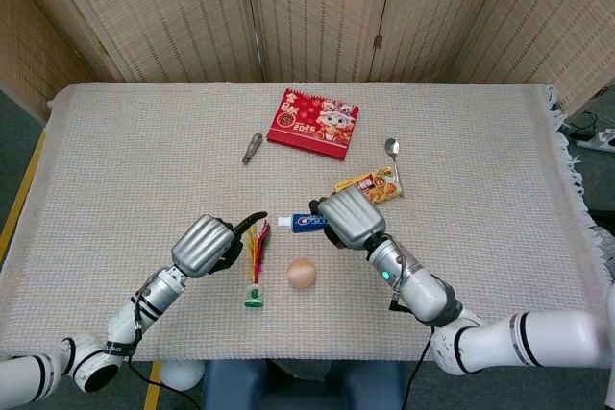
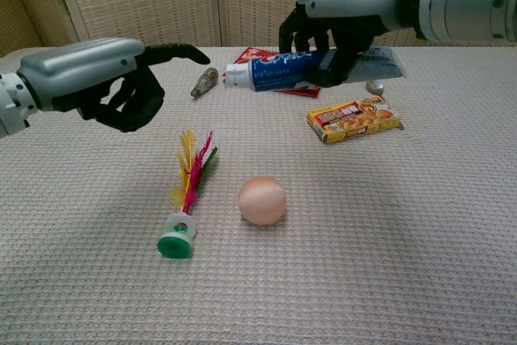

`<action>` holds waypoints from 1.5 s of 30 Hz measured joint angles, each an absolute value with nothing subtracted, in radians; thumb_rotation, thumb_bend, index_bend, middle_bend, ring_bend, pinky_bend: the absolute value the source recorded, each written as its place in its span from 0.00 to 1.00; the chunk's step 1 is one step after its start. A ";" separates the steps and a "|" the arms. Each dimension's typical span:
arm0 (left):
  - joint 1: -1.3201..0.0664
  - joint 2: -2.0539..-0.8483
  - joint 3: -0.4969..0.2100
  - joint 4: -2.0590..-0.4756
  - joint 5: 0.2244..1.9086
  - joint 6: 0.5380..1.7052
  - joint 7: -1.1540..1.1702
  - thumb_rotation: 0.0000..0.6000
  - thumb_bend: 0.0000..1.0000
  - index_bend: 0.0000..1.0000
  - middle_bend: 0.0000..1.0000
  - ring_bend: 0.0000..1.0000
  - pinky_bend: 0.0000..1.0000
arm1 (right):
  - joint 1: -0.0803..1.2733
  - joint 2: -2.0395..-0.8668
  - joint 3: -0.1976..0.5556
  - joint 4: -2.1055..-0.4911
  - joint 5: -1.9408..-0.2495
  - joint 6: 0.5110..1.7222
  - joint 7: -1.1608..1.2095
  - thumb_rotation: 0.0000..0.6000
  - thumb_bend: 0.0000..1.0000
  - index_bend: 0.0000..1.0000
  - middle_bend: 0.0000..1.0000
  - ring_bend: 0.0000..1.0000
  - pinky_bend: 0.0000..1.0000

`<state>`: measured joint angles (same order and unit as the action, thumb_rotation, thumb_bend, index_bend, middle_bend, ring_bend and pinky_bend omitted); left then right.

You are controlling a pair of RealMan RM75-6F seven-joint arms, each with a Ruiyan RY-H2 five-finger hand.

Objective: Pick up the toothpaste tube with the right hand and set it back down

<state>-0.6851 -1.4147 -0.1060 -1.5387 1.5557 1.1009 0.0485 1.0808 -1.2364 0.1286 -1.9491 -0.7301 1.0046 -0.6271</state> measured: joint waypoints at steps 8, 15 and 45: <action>-0.648 -1.343 -0.132 -1.562 1.505 1.137 -0.214 1.00 0.24 0.09 0.18 0.16 0.25 | 0.982 -1.251 0.118 -1.896 -0.919 0.994 -0.397 1.00 0.81 0.64 0.58 0.63 0.62; -0.627 -1.268 -0.167 -1.607 1.462 1.138 -0.484 0.71 0.13 0.12 0.14 0.11 0.12 | 0.902 -1.309 0.102 -1.802 -1.084 0.968 -0.175 1.00 0.81 0.64 0.58 0.64 0.62; -0.669 -1.364 -0.201 -1.709 1.389 1.112 -0.236 0.11 0.02 0.06 0.05 0.00 0.00 | 0.823 -1.778 0.187 -1.444 -1.369 1.037 0.249 1.00 0.81 0.65 0.58 0.64 0.62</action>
<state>-0.6692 -1.3641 -0.2006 -1.7088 1.3887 1.1120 -0.2364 0.8232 -1.7782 0.1871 -1.4441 -1.3687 1.0366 0.2491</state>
